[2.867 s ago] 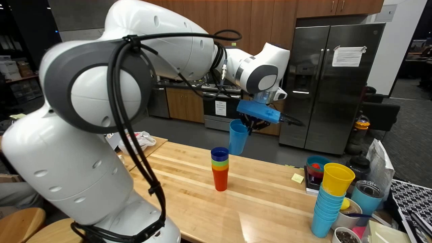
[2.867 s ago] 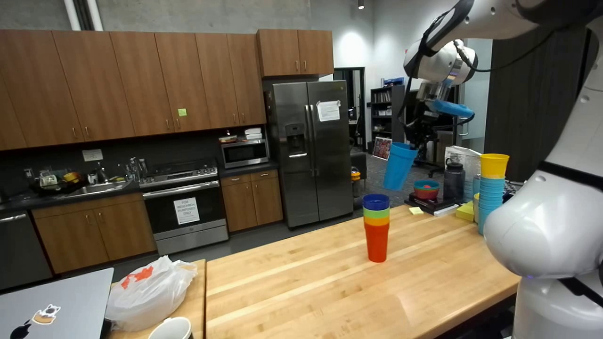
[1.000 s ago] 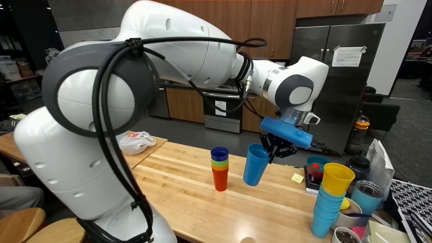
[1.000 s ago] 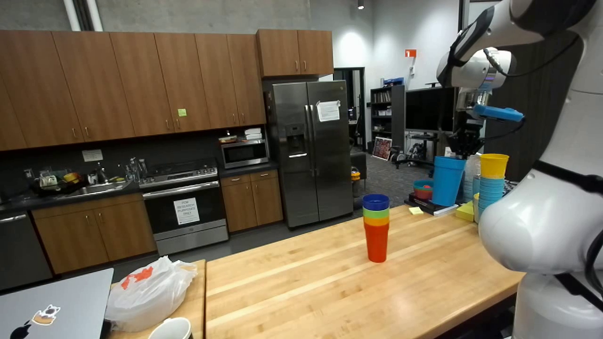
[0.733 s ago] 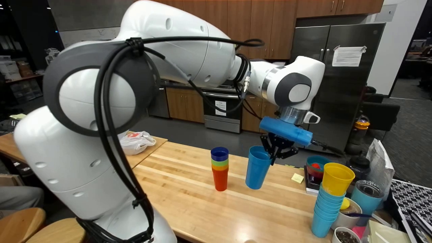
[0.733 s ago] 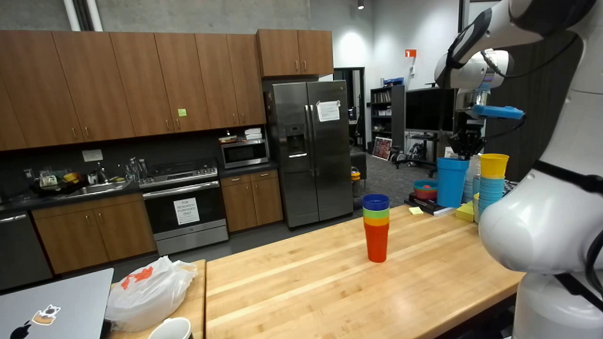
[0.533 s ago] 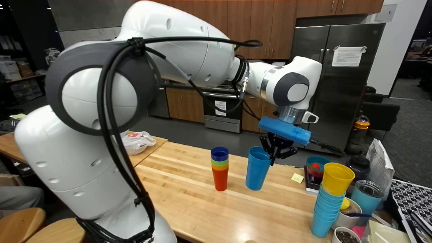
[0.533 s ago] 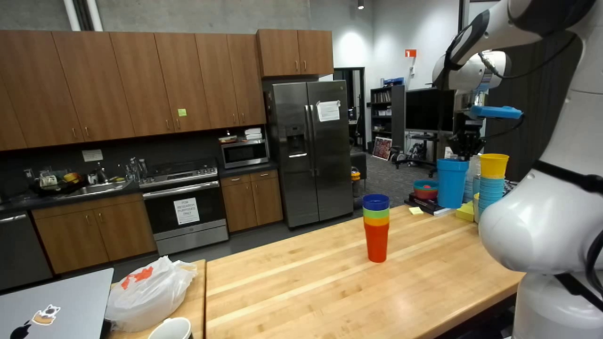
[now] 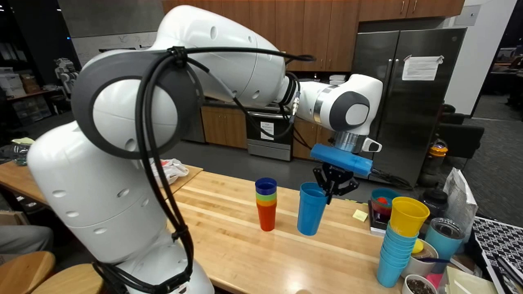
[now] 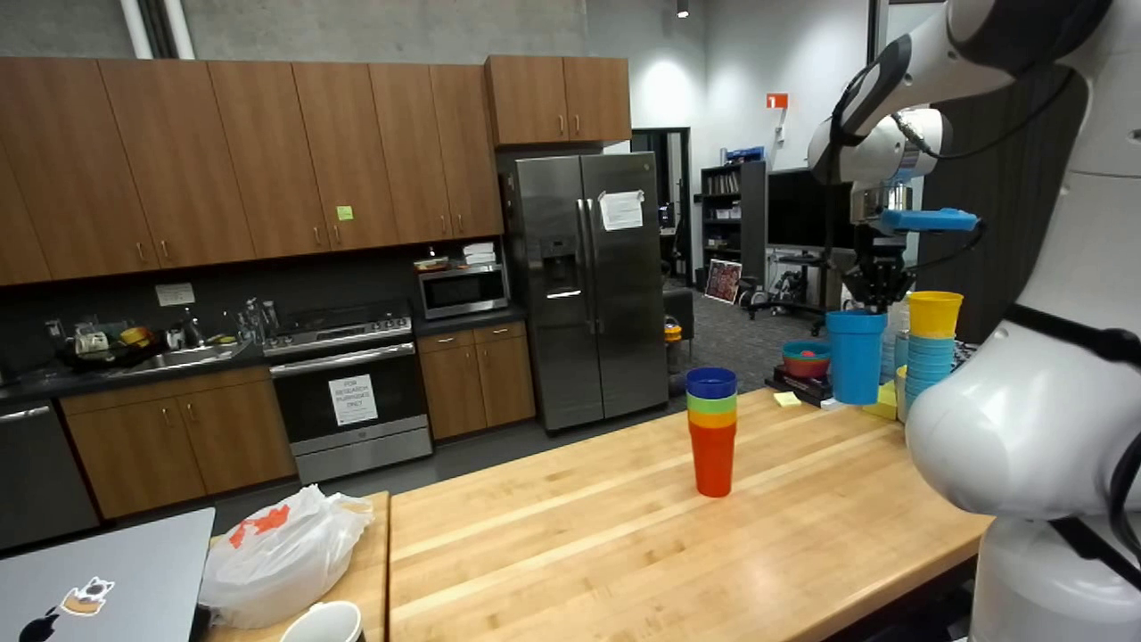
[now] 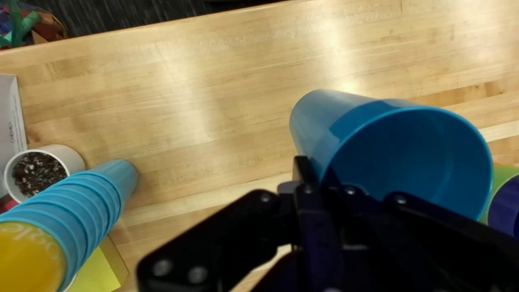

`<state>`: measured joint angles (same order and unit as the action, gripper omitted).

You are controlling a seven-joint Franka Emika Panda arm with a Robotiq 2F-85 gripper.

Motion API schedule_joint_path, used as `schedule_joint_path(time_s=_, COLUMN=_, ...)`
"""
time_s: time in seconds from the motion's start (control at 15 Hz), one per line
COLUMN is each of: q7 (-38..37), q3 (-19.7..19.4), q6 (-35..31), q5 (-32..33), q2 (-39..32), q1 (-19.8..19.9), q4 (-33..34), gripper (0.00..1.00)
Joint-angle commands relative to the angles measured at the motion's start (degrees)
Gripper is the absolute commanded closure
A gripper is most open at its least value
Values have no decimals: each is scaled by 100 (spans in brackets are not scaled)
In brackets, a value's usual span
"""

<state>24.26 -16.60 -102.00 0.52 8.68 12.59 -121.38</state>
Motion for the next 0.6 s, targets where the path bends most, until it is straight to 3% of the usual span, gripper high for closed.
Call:
schedule_joint_path(time_s=0.0, q7=-209, q3=80, q6=4, q5=153, q2=-54, q1=1, q4=34, gripper=99)
schedule_joint_path(time_s=0.53, q7=-584, q3=160, q6=-366, q5=239, q2=-60, q1=10, q4=-49, gripper=99)
